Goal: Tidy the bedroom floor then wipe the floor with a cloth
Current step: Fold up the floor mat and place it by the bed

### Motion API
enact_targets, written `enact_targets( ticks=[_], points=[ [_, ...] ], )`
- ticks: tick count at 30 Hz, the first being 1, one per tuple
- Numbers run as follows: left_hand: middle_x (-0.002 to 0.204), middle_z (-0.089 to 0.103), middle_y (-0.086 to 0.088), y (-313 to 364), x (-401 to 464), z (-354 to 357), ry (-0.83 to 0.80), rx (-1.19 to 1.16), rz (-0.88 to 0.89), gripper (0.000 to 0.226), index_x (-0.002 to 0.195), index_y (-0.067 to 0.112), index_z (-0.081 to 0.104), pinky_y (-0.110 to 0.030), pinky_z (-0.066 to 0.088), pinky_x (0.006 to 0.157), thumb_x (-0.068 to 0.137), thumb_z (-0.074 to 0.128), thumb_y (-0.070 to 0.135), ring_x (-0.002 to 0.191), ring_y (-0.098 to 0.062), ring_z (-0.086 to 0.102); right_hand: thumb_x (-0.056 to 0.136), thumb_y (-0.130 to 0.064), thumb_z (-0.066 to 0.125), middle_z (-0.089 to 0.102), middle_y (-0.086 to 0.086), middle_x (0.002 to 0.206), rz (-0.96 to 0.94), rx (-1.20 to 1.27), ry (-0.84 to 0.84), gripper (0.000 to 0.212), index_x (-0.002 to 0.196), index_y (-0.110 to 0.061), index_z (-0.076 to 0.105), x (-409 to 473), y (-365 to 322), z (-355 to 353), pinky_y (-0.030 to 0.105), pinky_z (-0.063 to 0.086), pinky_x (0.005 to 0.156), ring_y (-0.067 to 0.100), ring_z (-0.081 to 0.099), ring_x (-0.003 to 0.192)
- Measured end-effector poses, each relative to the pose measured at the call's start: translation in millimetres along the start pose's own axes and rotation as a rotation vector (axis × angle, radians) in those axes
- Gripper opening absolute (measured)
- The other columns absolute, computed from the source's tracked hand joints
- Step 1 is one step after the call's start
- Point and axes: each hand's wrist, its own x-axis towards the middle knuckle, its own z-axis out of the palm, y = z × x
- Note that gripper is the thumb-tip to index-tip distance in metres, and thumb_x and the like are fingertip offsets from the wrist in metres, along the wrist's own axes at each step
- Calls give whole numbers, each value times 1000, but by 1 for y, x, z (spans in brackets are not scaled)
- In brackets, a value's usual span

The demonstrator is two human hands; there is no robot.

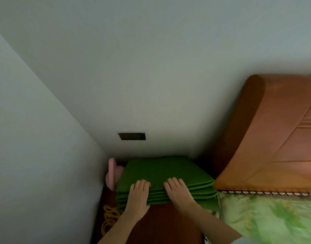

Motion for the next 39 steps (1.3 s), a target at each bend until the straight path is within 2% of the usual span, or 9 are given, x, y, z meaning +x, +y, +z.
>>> enact_targets(
  ticks=[3, 8, 11, 14, 19, 25, 32, 36, 39],
  points=[
    [134, 36, 0, 2, -10, 27, -173, 100, 57, 57, 134, 18, 35, -34, 24, 105, 82, 57, 27, 124, -22, 34, 83, -10, 58, 30, 18, 141, 16, 13, -84, 66, 140, -9, 24, -15, -6, 31, 46, 20, 111, 36, 26, 132],
    [144, 25, -9, 10, -36, 60, -385, 193, 135, 76, 145, 16, 17, -41, 17, 109, 83, 59, 28, 131, -30, 24, 78, -19, 65, 33, 19, 140, -41, 14, -235, 70, 137, -12, 28, -42, -14, 73, 48, 25, 108, 38, 31, 131],
    [145, 22, -12, 13, -42, 76, -492, 231, 195, 88, 149, 15, 4, -43, 19, 107, 84, 62, 30, 130, -33, 24, 22, -46, 83, 63, 8, 99, 2, 124, -306, 94, 105, -18, 47, -48, -21, 100, 38, 55, 74, 28, 63, 90],
    [151, 14, -14, 14, -43, 87, -535, 234, 251, 90, 149, 12, 2, -45, 13, 111, 85, 63, 30, 137, -34, 16, -4, -48, 75, 62, 0, 80, 64, 227, -220, 103, 91, -23, 44, -47, -22, 126, 28, 54, 55, 20, 59, 71],
    [157, 3, -14, 11, -47, 106, -578, 230, 278, 90, 150, 11, 3, -44, 4, 116, 85, 63, 32, 144, -30, 4, 19, -44, 83, 56, 1, 83, 44, 231, -254, 84, 90, -22, 43, -48, -28, 143, 24, 50, 55, 22, 41, 78],
    [118, 65, -10, -5, -37, 128, -466, 306, 328, 110, 119, 13, 65, -38, 51, 88, 20, 88, 54, 107, -25, 63, 17, -39, 84, 58, 4, 81, 38, 266, -281, 87, 91, -19, 42, -35, -36, 166, 30, 48, 54, 24, 49, 74],
    [157, 1, -14, -36, 6, 133, -393, 455, 324, 95, 149, 9, -3, -42, 2, 116, 85, 64, 31, 144, -30, 4, 21, -30, 89, 57, 7, 84, 77, 222, -174, 89, 94, -16, 41, 18, -33, 165, 32, 49, 55, 25, 58, 73],
    [158, -3, -12, -32, 7, 142, -385, 382, 276, 86, 149, 11, -4, -41, -1, 116, 90, 57, 21, 145, -28, -1, 33, -22, 89, 60, 8, 87, 111, 207, -158, 79, 96, -15, 43, 23, -33, 174, 33, 49, 58, 25, 59, 76],
    [158, -1, -9, -30, -9, 157, -483, 237, 175, 71, 150, 15, 4, -38, 10, 117, 93, 46, 6, 145, -25, 1, 70, -13, 72, 49, 15, 123, 114, 263, -271, 59, 121, -10, 44, 13, -38, 180, 39, 46, 83, 31, 51, 109]
  ],
)
